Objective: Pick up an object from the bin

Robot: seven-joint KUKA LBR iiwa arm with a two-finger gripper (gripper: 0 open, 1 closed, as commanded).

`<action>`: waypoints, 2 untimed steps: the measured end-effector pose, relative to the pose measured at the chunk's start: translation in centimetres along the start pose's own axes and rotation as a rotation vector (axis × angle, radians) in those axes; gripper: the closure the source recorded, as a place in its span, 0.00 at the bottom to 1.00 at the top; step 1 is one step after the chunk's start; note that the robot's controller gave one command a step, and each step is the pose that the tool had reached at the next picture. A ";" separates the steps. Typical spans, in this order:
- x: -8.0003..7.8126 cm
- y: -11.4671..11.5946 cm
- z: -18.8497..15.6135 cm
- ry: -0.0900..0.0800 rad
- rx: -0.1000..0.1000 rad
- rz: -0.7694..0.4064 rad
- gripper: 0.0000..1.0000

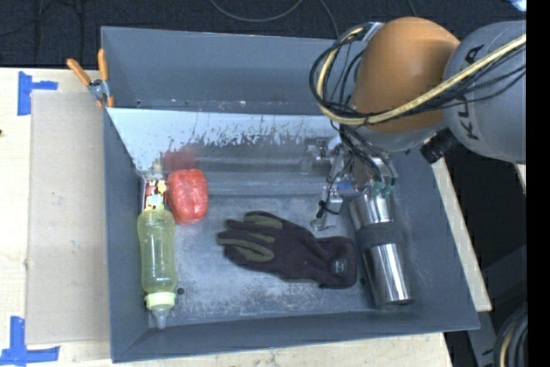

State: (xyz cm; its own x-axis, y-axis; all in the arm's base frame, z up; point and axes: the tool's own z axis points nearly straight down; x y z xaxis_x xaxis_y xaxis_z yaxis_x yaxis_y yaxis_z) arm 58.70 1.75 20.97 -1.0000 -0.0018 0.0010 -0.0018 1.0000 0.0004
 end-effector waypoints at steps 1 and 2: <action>0.0 0.0 0.0 0.000 0.000 0.000 0.00; 0.4 2.4 3.3 -0.004 0.000 0.088 0.00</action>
Offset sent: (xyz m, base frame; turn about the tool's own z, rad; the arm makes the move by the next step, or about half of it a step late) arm -0.0137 0.0603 -0.0843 0.1976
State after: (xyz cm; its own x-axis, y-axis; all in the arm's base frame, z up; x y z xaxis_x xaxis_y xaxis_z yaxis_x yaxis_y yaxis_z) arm 58.25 4.11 17.66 -0.9963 0.0858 -0.0031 0.0858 0.9963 0.0000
